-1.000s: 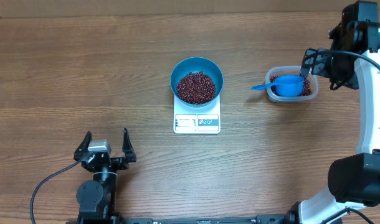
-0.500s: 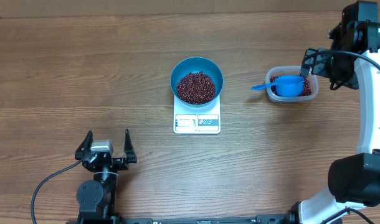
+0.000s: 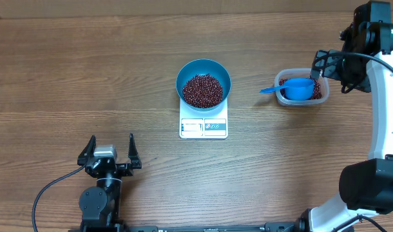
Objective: Scoop item into bowl and weigh 150g on scale
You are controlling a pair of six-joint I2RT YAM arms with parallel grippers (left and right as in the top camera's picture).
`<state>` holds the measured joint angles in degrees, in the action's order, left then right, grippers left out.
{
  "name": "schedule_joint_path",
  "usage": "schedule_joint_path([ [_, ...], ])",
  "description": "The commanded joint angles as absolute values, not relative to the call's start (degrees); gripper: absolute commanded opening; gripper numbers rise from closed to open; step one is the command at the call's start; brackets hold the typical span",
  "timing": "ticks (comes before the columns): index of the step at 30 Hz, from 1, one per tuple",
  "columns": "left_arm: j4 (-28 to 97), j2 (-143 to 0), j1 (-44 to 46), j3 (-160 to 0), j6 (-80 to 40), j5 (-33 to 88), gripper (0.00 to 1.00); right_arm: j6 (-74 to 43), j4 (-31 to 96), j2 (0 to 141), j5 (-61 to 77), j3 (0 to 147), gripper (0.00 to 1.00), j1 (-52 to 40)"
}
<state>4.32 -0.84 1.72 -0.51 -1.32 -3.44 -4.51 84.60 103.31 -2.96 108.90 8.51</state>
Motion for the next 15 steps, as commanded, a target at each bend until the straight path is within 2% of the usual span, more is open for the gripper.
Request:
schedule_joint_path([
  [1,4.3,-0.3,1.1,-0.3,-0.4,-2.8,1.00,-4.8,84.3,102.2,-2.7,110.3,1.00,8.3],
  [15,4.3,-0.3,1.1,-0.3,-0.4,-2.8,1.00,-4.8,84.3,102.2,-2.7,110.3,1.00,8.3],
])
